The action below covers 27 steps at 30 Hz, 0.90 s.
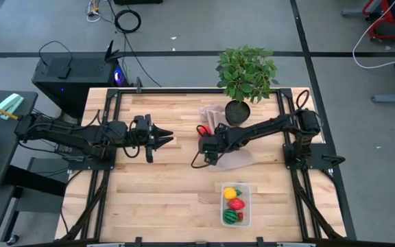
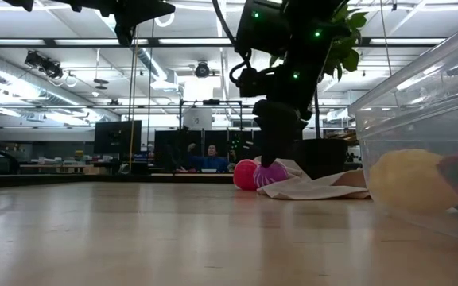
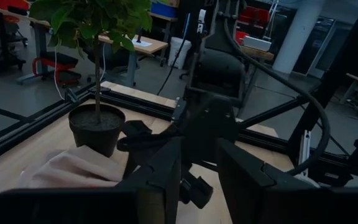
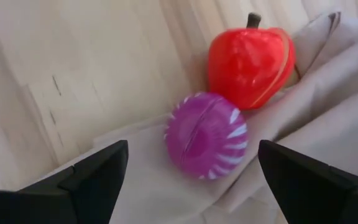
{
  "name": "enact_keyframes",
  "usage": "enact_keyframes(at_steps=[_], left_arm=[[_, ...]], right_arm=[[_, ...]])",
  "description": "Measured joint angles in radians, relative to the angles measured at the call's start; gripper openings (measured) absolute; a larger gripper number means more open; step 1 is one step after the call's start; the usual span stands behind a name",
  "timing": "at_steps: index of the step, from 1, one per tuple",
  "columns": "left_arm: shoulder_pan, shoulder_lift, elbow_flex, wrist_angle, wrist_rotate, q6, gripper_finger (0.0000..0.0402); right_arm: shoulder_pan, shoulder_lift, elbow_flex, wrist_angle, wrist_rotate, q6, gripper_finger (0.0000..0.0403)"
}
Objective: Pick and placing Produce into tupperware
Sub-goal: Put the purple onion into the transparent bin
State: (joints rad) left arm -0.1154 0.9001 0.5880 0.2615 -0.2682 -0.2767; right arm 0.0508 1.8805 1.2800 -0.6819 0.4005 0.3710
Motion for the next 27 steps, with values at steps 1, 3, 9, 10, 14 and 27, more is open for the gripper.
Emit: enact_keyframes(at_steps=[1, 3, 9, 10, 14, 27], left_arm=[[0.000, 0.000, 0.000, 0.000, 0.000, 0.000, 0.0107], [0.000, 0.000, 0.000, 0.000, 0.000, 0.000, 0.0107], [0.000, 0.000, 0.000, 0.000, 0.000, 0.000, 0.0107], [0.000, 0.000, 0.000, -0.001, 0.000, 0.000, 0.0107], [0.000, 0.000, 0.000, -0.005, 0.000, 0.000, 0.0107], [0.000, 0.000, 0.000, -0.005, 0.000, 0.000, 0.0107]], right_arm=[[-0.004, 0.000, 0.000, 0.006, -0.004, -0.011, 0.0367], [-0.007, 0.000, 0.000, 0.015, -0.004, -0.029, 0.0367], [-0.008, 0.000, 0.000, 0.036, -0.015, -0.060, 0.0366], [-0.007, 0.000, 0.000, 0.036, -0.020, -0.060, 0.0365], [-0.003, 0.000, 0.000, 0.042, -0.078, -0.033, 0.0362], [-0.005, 0.000, 0.000, 0.044, -0.102, 0.001, 0.0394]])
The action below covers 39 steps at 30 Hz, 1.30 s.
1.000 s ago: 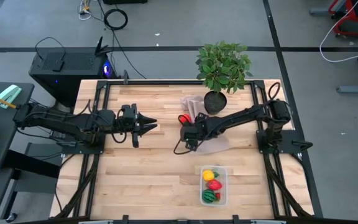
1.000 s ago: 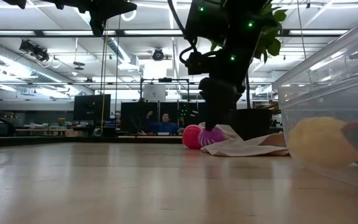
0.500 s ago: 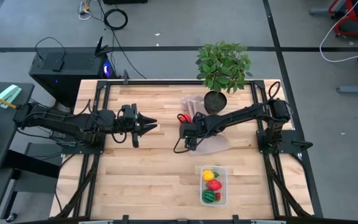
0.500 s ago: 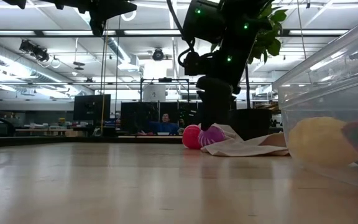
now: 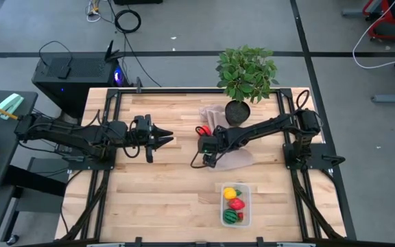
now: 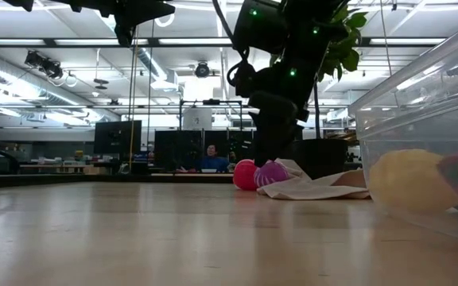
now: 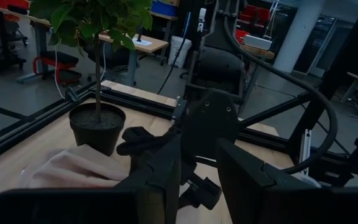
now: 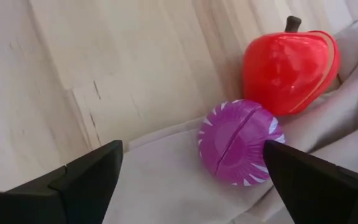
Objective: Pick and placing Produce into tupperware
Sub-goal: Put the purple onion into the transparent bin
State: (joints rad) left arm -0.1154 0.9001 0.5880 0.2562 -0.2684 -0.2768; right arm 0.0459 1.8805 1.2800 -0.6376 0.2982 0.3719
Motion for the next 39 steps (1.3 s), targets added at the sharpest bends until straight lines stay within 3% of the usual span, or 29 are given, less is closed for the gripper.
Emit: enact_keyframes(at_steps=[9, 22, 39], left_arm=[[0.000, 0.000, 0.000, 0.000, 0.000, 0.000, 0.0107], [0.000, 0.000, 0.000, -0.013, 0.000, -0.001, 0.0107], [0.000, 0.000, 0.000, -0.024, 0.000, -0.008, 0.0107]], right_arm=[[-0.001, -0.002, 0.000, -0.002, 0.006, 0.025, 0.0396], [0.002, -0.019, 0.001, 0.030, 0.010, -0.100, 0.0390], [-0.018, -0.019, 0.000, 0.015, 0.009, 0.182, 0.0399]])
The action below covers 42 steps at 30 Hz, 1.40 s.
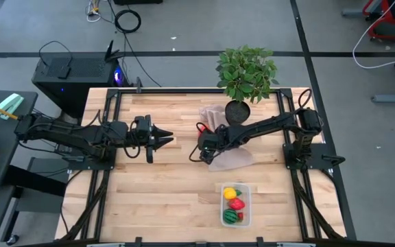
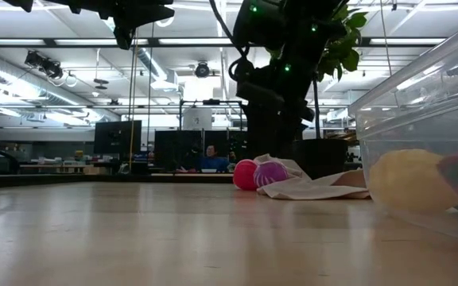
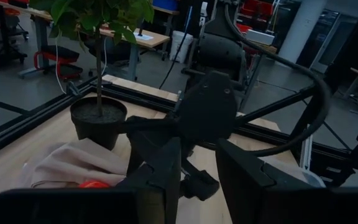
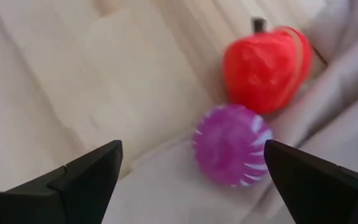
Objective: Pick and placing Produce into tupperware
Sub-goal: Put the purple onion into the transparent bin
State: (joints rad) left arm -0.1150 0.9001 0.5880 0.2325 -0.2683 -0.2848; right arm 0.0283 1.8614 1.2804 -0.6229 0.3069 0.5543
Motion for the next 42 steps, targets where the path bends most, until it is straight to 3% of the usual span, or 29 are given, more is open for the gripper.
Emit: enact_keyframes(at_steps=[5, 42], left_arm=[[0.000, 0.000, 0.000, 0.000, 0.000, 0.000, 0.0107], [0.000, 0.000, 0.000, -0.009, 0.000, 0.002, 0.0107]], right_arm=[[-0.017, 0.000, 0.000, -0.003, 0.034, 0.008, 0.0399], [-0.089, 0.050, -0.058, 0.087, -0.006, -0.037, 0.0400]])
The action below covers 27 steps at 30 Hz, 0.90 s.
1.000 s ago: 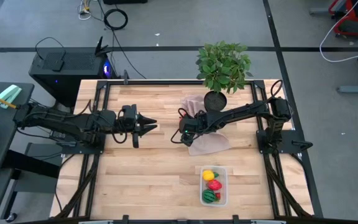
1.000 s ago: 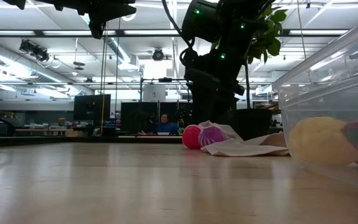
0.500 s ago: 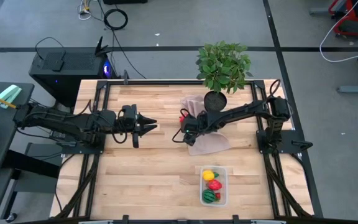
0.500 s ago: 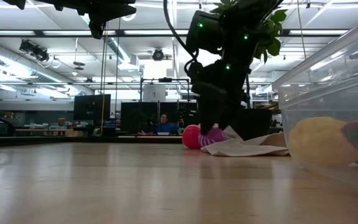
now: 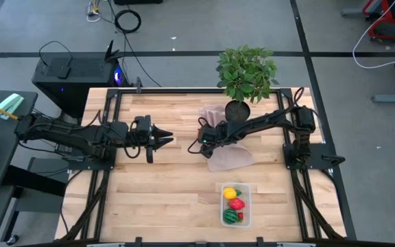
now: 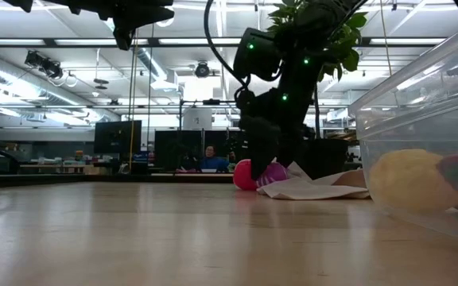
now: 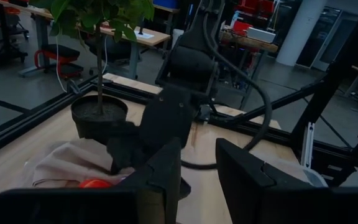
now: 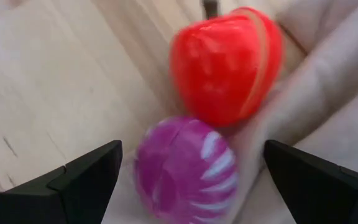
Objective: Pick and placing Produce into tupperware
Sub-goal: Put the purple onion into the transparent bin
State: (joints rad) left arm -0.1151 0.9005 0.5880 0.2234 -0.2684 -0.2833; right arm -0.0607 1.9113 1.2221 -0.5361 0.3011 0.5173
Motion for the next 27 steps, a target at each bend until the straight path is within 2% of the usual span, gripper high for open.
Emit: enact_keyframes(at_steps=[11, 27], left_arm=[[0.000, 0.001, 0.000, -0.018, 0.000, -0.001, 0.0107], [0.001, 0.003, 0.000, -0.020, -0.008, 0.006, 0.0107]], right_arm=[[0.005, 0.030, 0.000, 0.022, -0.010, 0.011, 0.0389], [0.032, 0.030, 0.000, 0.001, -0.008, 0.011, 0.0286]])
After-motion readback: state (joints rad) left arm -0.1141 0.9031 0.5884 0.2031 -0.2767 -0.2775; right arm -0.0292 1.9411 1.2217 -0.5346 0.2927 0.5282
